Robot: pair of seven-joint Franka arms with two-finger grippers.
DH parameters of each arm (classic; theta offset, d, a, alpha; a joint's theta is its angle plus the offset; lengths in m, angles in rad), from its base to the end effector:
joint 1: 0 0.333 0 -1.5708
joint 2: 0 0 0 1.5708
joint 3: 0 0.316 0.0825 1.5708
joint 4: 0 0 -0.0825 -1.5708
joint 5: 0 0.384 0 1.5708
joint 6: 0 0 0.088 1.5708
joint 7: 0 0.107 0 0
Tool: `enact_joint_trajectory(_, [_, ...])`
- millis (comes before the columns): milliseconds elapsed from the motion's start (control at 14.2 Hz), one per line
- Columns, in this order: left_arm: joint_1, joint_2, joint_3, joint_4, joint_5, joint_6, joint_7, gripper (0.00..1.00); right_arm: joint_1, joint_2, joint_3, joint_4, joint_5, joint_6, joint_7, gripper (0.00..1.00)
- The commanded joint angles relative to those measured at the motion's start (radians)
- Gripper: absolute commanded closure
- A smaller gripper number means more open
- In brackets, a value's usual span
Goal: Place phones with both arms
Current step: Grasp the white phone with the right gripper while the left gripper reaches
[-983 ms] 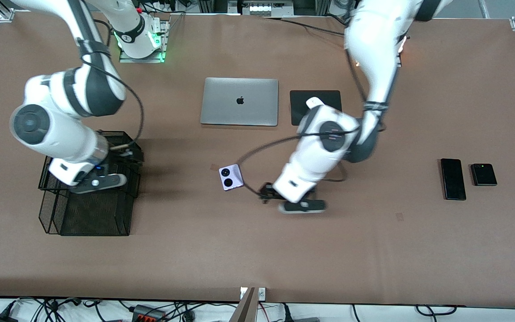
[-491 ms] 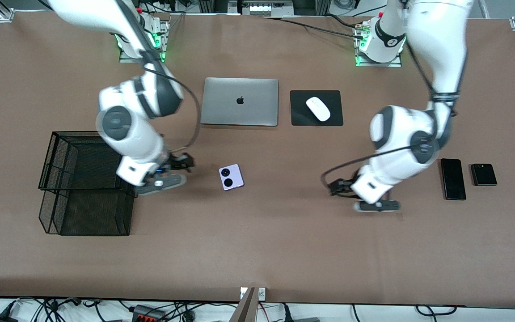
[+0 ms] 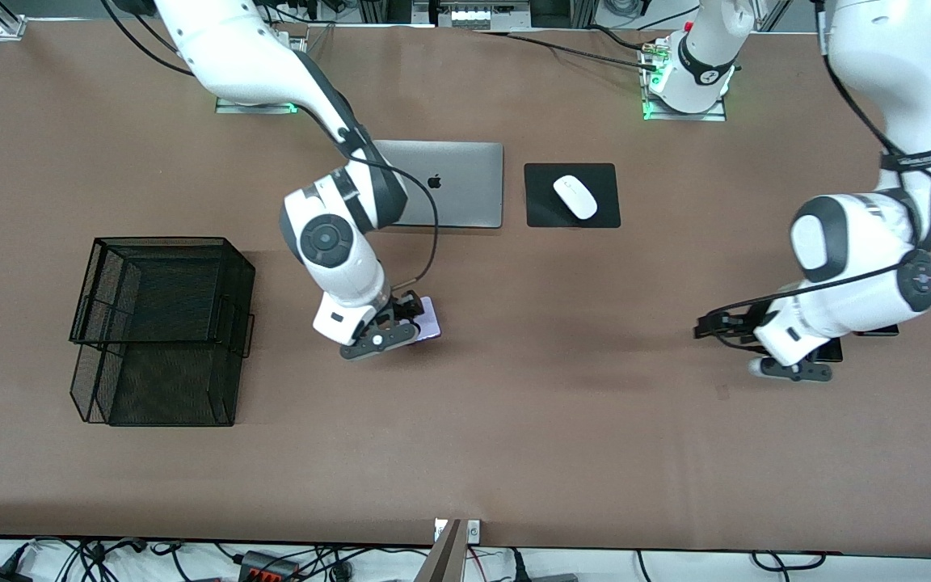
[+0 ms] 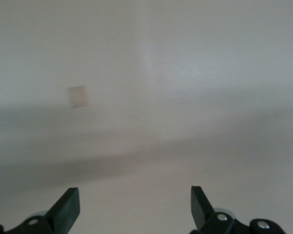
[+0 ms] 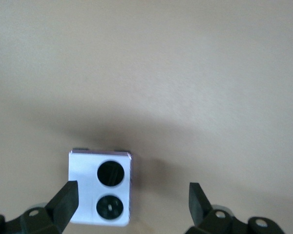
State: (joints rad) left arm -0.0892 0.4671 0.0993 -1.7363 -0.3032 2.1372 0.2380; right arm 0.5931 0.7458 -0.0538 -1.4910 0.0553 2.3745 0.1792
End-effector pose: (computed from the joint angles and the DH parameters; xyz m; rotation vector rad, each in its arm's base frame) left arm 0.6564 -0.0120 0.3072 2.9282 -0.0963 -0.0514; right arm 0.6223 0.3814 0.2434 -3.0368 -0.5209 -0.1977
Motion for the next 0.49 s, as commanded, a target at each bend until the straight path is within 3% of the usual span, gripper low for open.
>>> enact_joint_trajectory(0, [0.026, -0.041, -0.015, -0.038, 0.097, -0.008, 0.032, 0.0, 0.03, 0.064, -0.008, 0.037, 0.011, 0.067, 0.003, 0.0])
enact_joint_trajectory(140, [0.078, -0.039, -0.015, -0.043, 0.2, 0.004, 0.104, 0.0, 0.05, 0.092, -0.009, 0.038, 0.011, 0.1, 0.034, 0.0])
enact_joint_trajectory(421, [0.184, 0.01, -0.017, -0.043, 0.208, 0.015, 0.17, 0.0, 0.062, 0.115, -0.009, 0.038, 0.009, 0.132, 0.056, 0.0])
